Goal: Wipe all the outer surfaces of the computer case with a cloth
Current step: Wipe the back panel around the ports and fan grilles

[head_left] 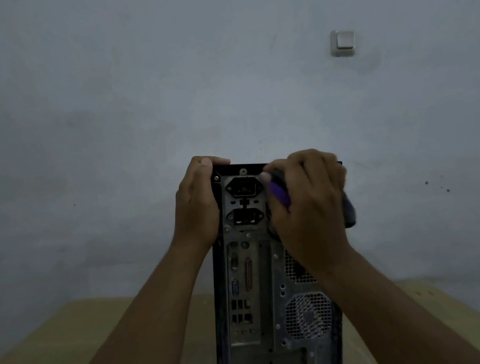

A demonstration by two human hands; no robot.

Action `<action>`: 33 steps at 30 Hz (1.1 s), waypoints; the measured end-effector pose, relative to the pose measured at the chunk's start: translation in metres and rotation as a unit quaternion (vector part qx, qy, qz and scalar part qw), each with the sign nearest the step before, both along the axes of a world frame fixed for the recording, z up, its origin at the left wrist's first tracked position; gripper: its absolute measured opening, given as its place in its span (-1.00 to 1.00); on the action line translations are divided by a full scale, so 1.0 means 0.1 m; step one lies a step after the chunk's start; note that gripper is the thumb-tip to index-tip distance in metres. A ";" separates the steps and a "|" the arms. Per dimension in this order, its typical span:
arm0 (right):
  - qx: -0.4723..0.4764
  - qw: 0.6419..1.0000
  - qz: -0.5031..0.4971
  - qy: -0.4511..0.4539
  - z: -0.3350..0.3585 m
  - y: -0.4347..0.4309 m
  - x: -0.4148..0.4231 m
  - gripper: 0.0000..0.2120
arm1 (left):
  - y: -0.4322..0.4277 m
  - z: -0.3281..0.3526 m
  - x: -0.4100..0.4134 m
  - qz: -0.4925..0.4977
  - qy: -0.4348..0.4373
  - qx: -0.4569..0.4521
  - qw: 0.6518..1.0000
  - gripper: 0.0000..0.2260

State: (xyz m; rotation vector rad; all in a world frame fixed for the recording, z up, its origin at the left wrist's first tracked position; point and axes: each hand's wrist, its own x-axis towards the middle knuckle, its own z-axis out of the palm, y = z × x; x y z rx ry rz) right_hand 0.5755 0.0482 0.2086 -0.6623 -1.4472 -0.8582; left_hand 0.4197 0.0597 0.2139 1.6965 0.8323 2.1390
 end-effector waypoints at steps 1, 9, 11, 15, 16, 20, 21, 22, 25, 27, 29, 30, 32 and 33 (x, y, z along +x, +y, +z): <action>-0.003 1.000 0.000 0.025 -0.01 0.02 0.06 -0.87 | 0.01 0.00 0.00 -0.003 -0.004 0.000 1.000 -0.59; -0.030 0.973 0.056 0.221 -0.07 0.01 -0.17 -0.92 | 0.01 -0.03 0.02 0.000 -0.008 0.004 1.000 -0.59; -0.038 0.970 0.079 0.225 -0.09 -0.04 -0.35 -0.92 | 0.00 -0.03 0.03 0.007 -0.016 0.004 1.000 -0.60; -0.010 0.997 0.052 0.059 -0.26 -0.04 -0.55 -0.84 | 0.04 -0.04 0.01 0.021 -0.010 0.015 1.000 -0.62; -0.001 0.999 0.041 0.017 -0.30 -0.02 -0.52 -0.82 | 0.03 -0.05 0.00 0.021 -0.008 0.021 1.000 -0.64; 0.013 0.996 0.018 -0.088 -0.37 0.05 -0.23 -0.73 | 0.00 -0.04 0.02 0.014 -0.008 0.017 1.000 -0.64; 0.013 0.996 0.014 -0.083 -0.35 0.06 -0.15 -0.71 | -0.01 -0.04 0.03 0.004 -0.011 0.011 1.000 -0.63; 0.010 0.998 0.011 -0.062 -0.31 0.08 -0.08 -0.71 | -0.02 -0.04 0.03 -0.003 -0.013 0.005 1.000 -0.62; 0.005 0.999 -0.005 0.051 -0.14 0.09 0.08 -0.79 | -0.04 -0.03 0.04 -0.005 -0.015 -0.001 1.000 -0.60; 0.010 0.993 -0.023 0.114 -0.04 0.09 0.16 -0.86 | -0.06 -0.02 0.04 0.015 -0.005 -0.001 1.000 -0.59; -0.004 0.983 -0.008 0.185 -0.02 0.10 0.19 -0.87 | -0.08 0.00 0.05 0.049 0.011 0.000 0.999 -0.61; -0.014 0.973 0.016 0.228 -0.01 0.09 0.18 -0.87 | -0.09 0.01 0.06 0.065 0.016 0.000 0.998 -0.62; -0.023 0.960 0.044 0.275 -0.03 0.08 0.11 -0.87 | -0.11 0.04 0.09 0.095 0.019 0.000 0.995 -0.65; -0.016 0.964 0.030 0.263 -0.06 0.07 0.07 -0.87 | -0.12 0.05 0.10 0.110 0.018 -0.002 0.994 -0.67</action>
